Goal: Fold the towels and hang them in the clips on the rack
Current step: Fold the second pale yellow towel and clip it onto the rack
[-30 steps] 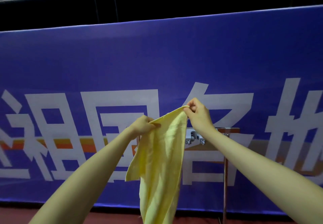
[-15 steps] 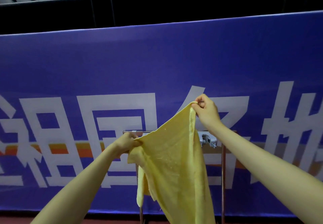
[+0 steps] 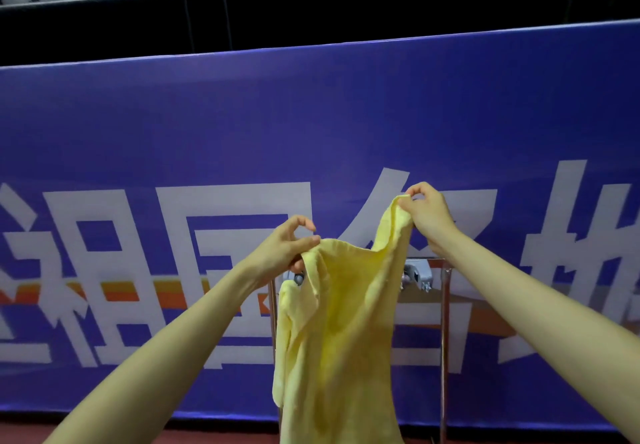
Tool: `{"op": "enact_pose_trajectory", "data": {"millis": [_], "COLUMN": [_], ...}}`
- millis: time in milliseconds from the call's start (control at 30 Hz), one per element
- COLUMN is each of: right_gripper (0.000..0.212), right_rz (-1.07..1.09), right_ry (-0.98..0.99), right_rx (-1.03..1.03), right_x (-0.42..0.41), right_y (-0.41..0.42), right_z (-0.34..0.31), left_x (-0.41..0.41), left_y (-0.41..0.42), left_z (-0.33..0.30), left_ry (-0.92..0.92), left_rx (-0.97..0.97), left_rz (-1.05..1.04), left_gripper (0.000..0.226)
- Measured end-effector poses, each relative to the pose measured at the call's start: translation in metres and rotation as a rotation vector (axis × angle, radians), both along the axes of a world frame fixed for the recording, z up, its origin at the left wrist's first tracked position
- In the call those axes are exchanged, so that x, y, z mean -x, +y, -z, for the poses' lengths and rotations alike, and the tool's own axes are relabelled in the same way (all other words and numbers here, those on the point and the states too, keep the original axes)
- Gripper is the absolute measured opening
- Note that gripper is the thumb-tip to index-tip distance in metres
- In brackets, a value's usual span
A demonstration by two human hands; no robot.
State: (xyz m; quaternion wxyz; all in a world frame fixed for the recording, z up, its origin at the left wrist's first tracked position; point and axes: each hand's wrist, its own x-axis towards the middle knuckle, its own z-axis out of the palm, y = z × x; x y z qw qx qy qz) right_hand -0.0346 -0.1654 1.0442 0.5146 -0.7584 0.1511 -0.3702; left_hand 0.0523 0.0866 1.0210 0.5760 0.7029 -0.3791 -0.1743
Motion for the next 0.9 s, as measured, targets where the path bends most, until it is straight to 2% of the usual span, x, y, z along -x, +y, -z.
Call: {"op": "enact_pose_trajectory", "data": {"millis": [133,267,333,433,500,600,667,733,833,900], "right_gripper": [0.01,0.011,0.01,0.011,0.012,0.011,0.009,0.007,0.007,0.006], "right_rz": [-0.06,-0.12,-0.146,-0.177,-0.188,-0.195,-0.203,-0.222,-0.206,-0.167], "right_ry": [0.018,-0.007,-0.015,-0.04,-0.06,-0.075,-0.063,-0.054,-0.037,-0.014], "right_rx": [-0.05,-0.076,-0.09,-0.094,-0.091,-0.073,-0.059,-0.065,-0.112,-0.145], "right_x": [0.0,0.001,0.002,0.004,0.005,0.009,0.012,0.013,0.012,0.01], "right_y": [0.002,0.011,0.015,0.02,0.022,0.022,0.022,0.022,0.018,0.014], "right_z": [-0.003,-0.007,-0.008,-0.011,-0.013,-0.013,-0.012,-0.009,-0.004,0.001], "left_x": [0.007,0.01,0.01,0.01,0.01,0.009,0.012,0.022,0.041,0.05], "left_y": [0.0,-0.001,-0.003,-0.007,-0.01,-0.012,-0.013,-0.013,-0.016,-0.02], "left_z": [0.0,0.002,0.004,0.013,0.019,0.023,0.018,0.007,-0.007,-0.015], "left_ry": [-0.115,-0.132,-0.25,-0.51,-0.662,-0.831,-0.804,-0.71,-0.429,-0.289], "left_rx": [-0.073,-0.131,-0.199,-0.24,-0.202,-0.095,-0.008,0.063,0.203,0.324], "left_rz": [0.085,0.137,0.149,0.033,-0.118,-0.287,-0.268,-0.148,-0.001,0.022], "left_gripper": [0.022,0.028,0.029,0.02,0.011,0.012,0.02,0.017,0.026,0.032]}}
